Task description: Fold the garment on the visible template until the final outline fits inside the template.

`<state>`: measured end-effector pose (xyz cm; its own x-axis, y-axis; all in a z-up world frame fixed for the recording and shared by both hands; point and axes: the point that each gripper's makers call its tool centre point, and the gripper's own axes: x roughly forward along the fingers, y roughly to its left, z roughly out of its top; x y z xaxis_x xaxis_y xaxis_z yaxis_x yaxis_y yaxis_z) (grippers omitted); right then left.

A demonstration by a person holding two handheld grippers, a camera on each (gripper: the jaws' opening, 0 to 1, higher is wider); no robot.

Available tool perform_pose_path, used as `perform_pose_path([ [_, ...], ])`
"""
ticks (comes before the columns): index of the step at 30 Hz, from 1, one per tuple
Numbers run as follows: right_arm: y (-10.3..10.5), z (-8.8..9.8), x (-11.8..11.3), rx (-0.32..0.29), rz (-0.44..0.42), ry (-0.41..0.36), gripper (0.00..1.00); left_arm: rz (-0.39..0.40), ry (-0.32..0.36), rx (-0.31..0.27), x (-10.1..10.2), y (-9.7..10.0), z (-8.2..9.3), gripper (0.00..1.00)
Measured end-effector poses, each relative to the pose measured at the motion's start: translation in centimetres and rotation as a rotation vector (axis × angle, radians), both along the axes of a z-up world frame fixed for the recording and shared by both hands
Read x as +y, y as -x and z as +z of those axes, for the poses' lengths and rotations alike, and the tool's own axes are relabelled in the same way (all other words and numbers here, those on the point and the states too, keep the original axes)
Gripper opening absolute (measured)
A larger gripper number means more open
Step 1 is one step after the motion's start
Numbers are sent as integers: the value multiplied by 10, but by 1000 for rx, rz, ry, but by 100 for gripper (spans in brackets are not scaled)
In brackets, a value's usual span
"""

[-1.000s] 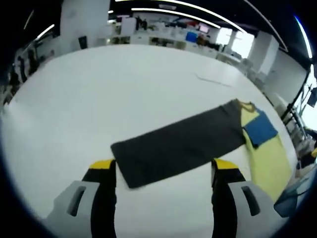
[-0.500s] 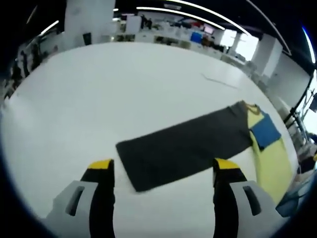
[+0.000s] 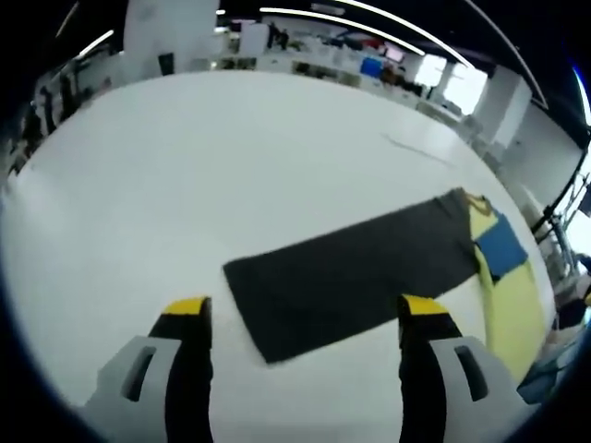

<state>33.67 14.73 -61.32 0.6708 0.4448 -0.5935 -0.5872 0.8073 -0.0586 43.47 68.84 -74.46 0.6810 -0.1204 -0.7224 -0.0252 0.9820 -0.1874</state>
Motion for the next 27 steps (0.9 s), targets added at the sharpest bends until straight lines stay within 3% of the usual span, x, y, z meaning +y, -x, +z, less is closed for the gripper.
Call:
perform_pose_path([
  [8,-1,-3,-1,12,-10,5,100,0,13,7,-1,-3,-4,79],
  [12,-1,-5,0,17,-12,6,100,19,33,-4,2,-6,-5,65],
  [14,-2,-5,0,18,-15,7,100,34,58,-2,2,-8,-6,64],
  [27,-4,-6,1,25,-22,8,100,87,54,-3,16,-8,-12,53],
])
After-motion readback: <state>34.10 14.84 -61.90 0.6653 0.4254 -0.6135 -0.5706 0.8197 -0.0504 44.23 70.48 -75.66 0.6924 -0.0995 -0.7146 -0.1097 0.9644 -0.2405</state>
